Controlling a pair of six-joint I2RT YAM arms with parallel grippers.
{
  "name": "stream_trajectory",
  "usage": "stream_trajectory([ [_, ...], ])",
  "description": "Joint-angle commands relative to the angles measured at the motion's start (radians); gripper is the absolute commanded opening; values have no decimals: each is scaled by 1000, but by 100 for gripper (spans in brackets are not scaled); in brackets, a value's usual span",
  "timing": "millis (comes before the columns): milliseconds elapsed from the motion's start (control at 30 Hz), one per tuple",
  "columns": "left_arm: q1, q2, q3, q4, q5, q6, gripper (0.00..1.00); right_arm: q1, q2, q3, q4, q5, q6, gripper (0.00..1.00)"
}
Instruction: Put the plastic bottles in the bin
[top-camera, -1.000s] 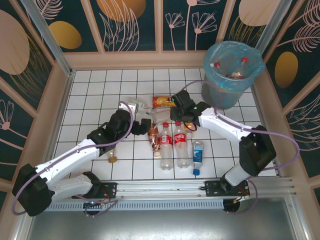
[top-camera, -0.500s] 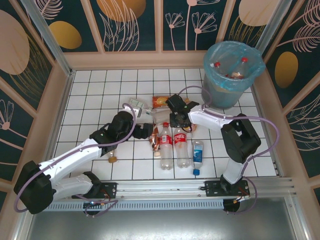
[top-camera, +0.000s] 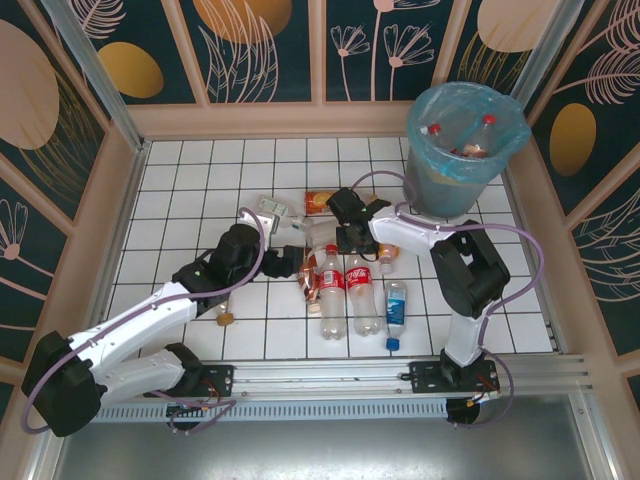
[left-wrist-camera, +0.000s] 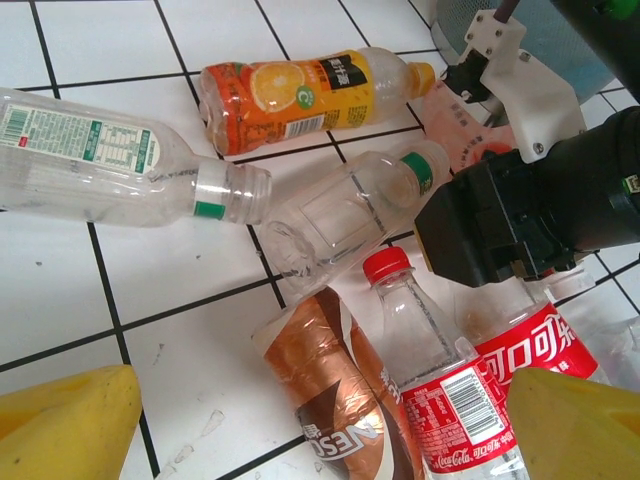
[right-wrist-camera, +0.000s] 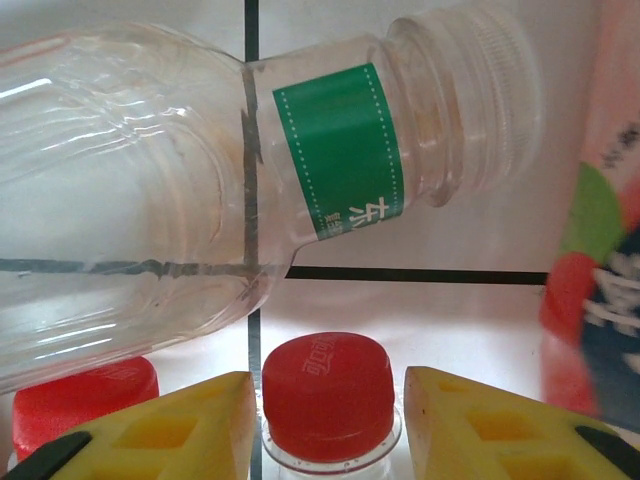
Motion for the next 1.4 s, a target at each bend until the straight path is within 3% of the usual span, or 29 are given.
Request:
stream_trajectory([
  [0, 4, -18, -11, 3, -20, 3, 94, 5, 14, 33, -40, -13, -12, 44],
  [300, 3, -31, -13, 3, -21, 4, 94, 7, 51, 44, -61, -28, -18, 47],
  [533, 4, -43, -14, -1, -22, 3, 94, 8, 49, 54, -68, -28, -22, 43],
  [767, 4, -57, -1, -7, -32, 7, 94, 9, -8, 72, -103, 14, -23, 29],
  [1033, 3, -49, 78, -9, -36, 58, 94, 18, -127, 141, -200, 125, -20, 20],
  [1367, 4, 21, 204, 28, 18, 101, 93, 24, -309, 374, -224, 325, -112, 0],
])
